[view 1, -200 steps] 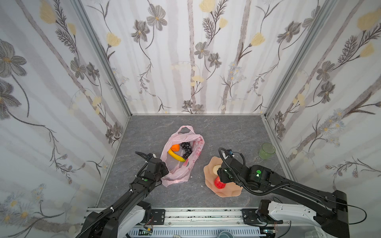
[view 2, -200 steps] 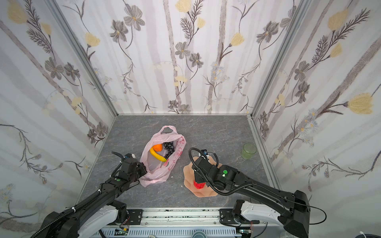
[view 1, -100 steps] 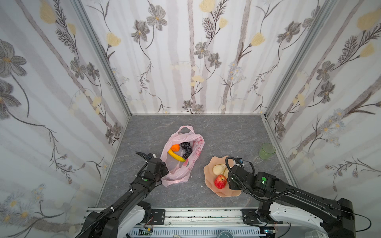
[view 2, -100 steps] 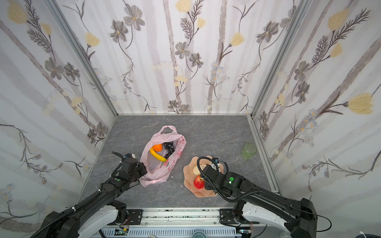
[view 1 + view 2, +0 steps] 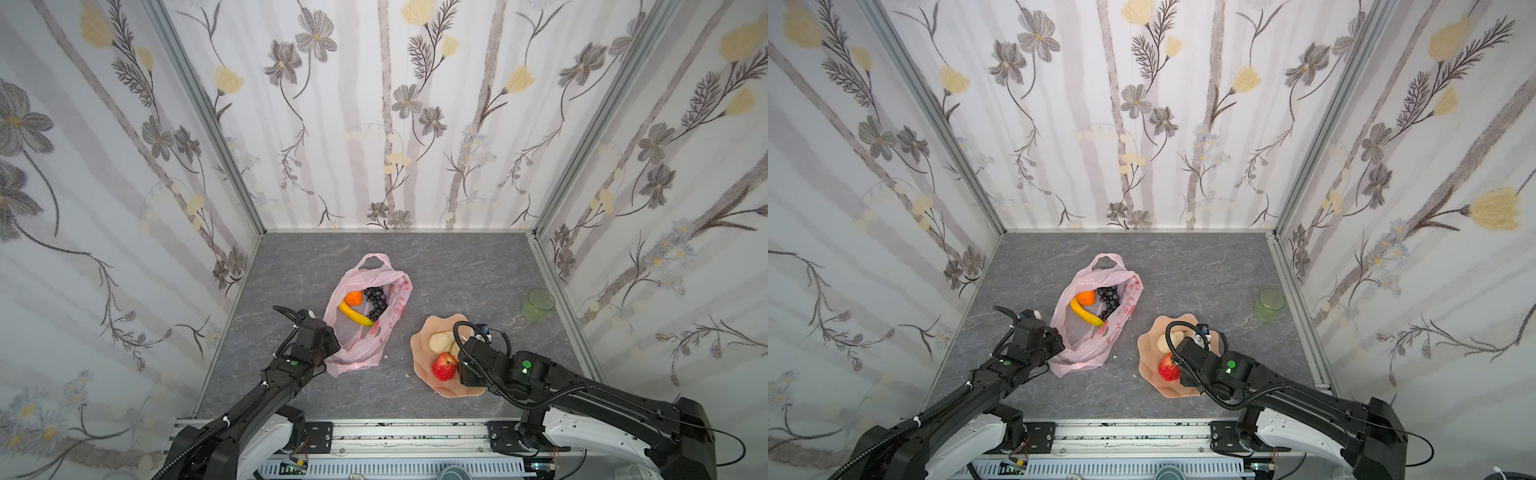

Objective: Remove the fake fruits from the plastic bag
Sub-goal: 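Carry the green custard apple to the peach bowl and lower it in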

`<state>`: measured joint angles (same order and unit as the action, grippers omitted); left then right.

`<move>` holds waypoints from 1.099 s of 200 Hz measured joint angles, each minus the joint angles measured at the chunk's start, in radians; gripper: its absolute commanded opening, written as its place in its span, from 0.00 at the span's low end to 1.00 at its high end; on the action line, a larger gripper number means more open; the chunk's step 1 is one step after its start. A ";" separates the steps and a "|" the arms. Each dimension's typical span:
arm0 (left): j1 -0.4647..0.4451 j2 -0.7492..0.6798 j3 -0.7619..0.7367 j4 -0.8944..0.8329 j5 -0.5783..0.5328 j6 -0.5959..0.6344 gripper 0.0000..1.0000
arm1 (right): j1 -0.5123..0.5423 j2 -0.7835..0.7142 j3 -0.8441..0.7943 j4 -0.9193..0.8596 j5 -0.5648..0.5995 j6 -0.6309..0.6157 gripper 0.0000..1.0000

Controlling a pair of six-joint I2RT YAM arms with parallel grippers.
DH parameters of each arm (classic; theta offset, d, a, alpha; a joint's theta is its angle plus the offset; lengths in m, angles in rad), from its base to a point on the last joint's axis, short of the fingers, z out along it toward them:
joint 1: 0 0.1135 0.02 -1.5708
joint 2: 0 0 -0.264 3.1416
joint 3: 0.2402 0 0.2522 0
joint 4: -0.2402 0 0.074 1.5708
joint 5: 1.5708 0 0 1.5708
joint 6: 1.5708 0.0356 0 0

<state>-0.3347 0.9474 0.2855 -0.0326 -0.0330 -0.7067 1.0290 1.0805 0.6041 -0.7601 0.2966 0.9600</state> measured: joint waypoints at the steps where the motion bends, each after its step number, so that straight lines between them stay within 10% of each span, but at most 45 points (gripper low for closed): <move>1: 0.000 0.000 0.000 0.000 0.000 0.000 0.00 | 0.000 0.000 0.000 0.001 0.000 0.000 0.58; 220: 0.000 -0.013 -0.009 0.003 0.000 0.000 0.00 | -0.002 0.084 -0.013 0.064 0.076 0.026 0.77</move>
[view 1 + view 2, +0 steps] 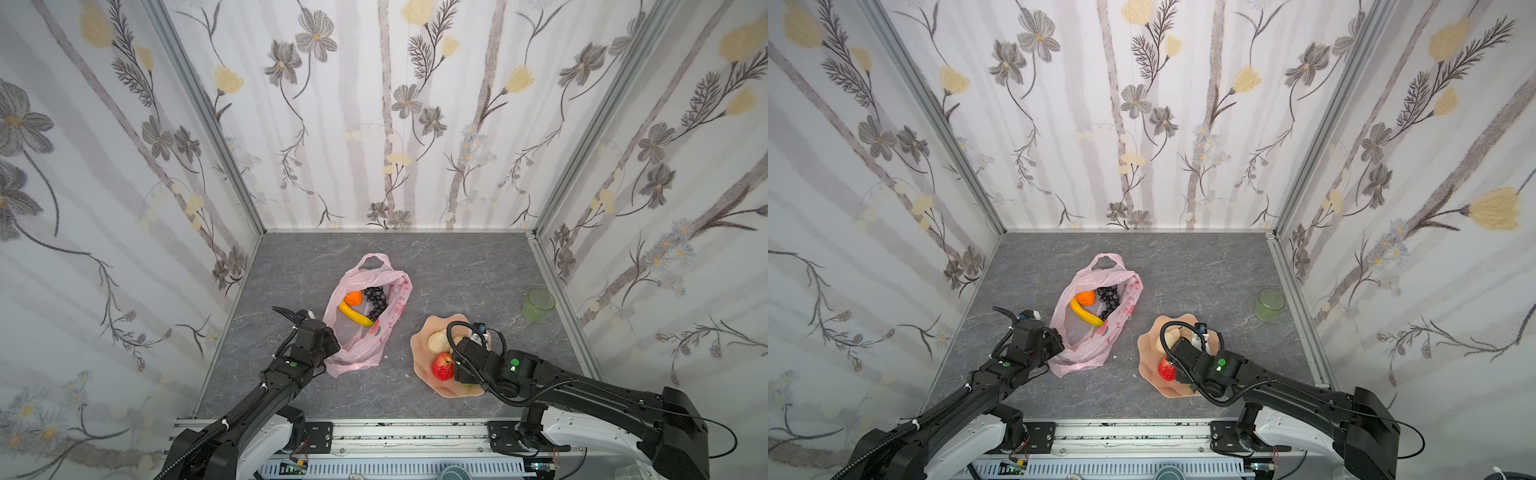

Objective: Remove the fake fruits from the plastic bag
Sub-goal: 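Carry the green custard apple to the peach bowl and lower it in, then open the right gripper and move it back over the bag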

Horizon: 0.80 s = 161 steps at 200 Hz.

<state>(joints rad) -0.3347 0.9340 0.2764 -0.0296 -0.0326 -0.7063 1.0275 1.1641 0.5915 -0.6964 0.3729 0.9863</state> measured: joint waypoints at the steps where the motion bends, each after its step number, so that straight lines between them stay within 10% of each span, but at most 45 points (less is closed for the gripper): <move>1: 0.000 0.000 0.000 0.000 0.000 0.000 0.00 | 0.000 0.000 0.001 0.000 0.000 0.000 0.77; 161: 0.000 -0.005 0.006 0.003 0.037 -0.001 0.00 | -0.008 0.143 0.317 0.101 0.039 -0.139 0.74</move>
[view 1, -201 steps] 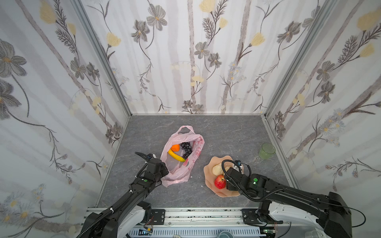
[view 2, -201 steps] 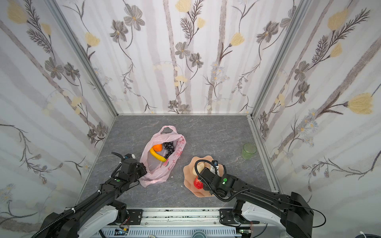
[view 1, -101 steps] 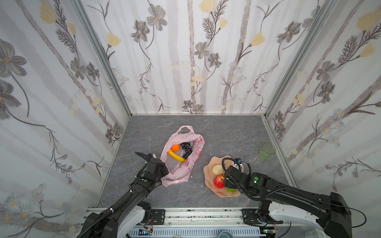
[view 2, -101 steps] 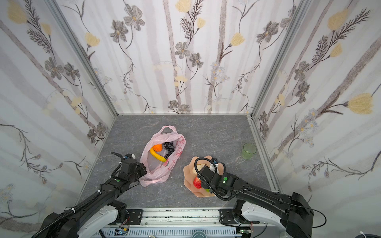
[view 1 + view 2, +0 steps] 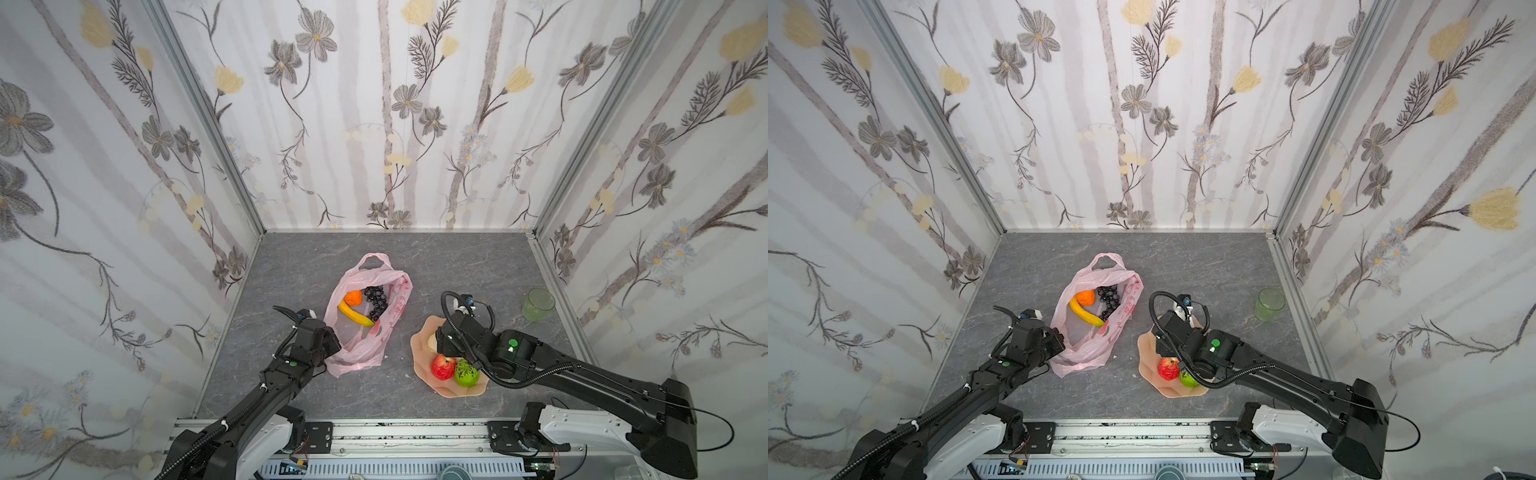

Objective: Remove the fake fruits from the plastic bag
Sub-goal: 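Open the right gripper and move it back over the bag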

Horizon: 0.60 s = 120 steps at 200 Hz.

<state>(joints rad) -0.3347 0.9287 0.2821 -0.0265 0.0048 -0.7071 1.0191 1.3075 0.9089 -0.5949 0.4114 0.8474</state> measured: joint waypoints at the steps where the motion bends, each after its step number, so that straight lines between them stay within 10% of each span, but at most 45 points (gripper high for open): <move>1: 0.000 0.000 0.000 0.000 0.000 0.000 0.00 | 0.000 0.005 0.005 0.006 -0.002 -0.002 0.74; 120: -0.055 0.008 0.056 0.000 0.042 -0.020 0.00 | 0.003 0.689 0.544 0.286 -0.275 -0.115 0.68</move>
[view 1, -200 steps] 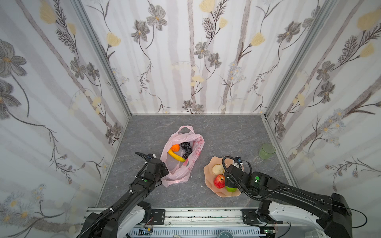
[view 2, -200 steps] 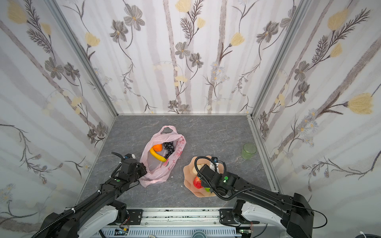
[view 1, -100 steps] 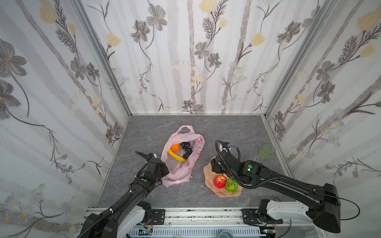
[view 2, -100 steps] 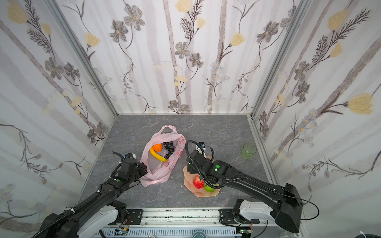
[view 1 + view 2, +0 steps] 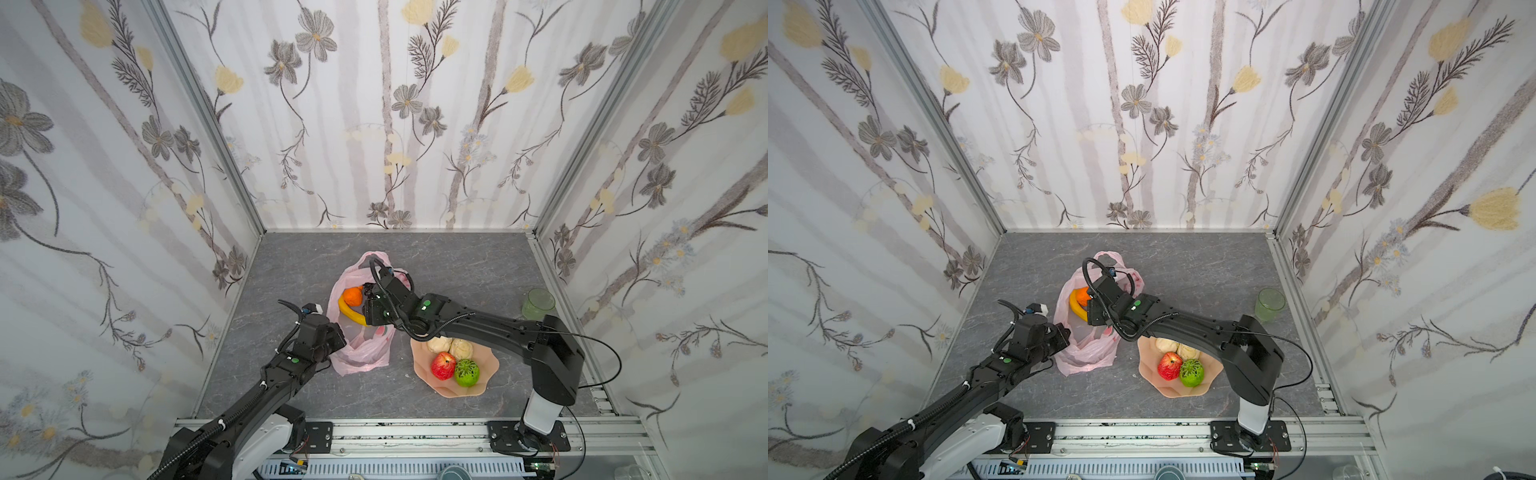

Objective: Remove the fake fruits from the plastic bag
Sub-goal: 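Open the right gripper and move it back over the bag, then reach the right gripper down into the bag toward the yellow banana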

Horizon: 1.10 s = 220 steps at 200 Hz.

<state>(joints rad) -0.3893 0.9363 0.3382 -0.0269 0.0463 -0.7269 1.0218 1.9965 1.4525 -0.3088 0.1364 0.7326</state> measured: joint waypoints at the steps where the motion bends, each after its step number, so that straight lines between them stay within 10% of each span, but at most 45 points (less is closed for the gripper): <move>1: 0.000 0.000 0.000 0.000 0.000 0.000 0.00 | 0.000 0.006 0.005 0.001 -0.001 -0.001 0.68; 220: -0.018 -0.081 -0.042 -0.032 -0.002 -0.018 0.00 | -0.118 0.452 0.334 0.125 -0.153 0.270 0.73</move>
<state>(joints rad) -0.4076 0.8555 0.2966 -0.0586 0.0448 -0.7448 0.9035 2.4481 1.7863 -0.1837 -0.0162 1.0031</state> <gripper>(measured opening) 0.051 0.724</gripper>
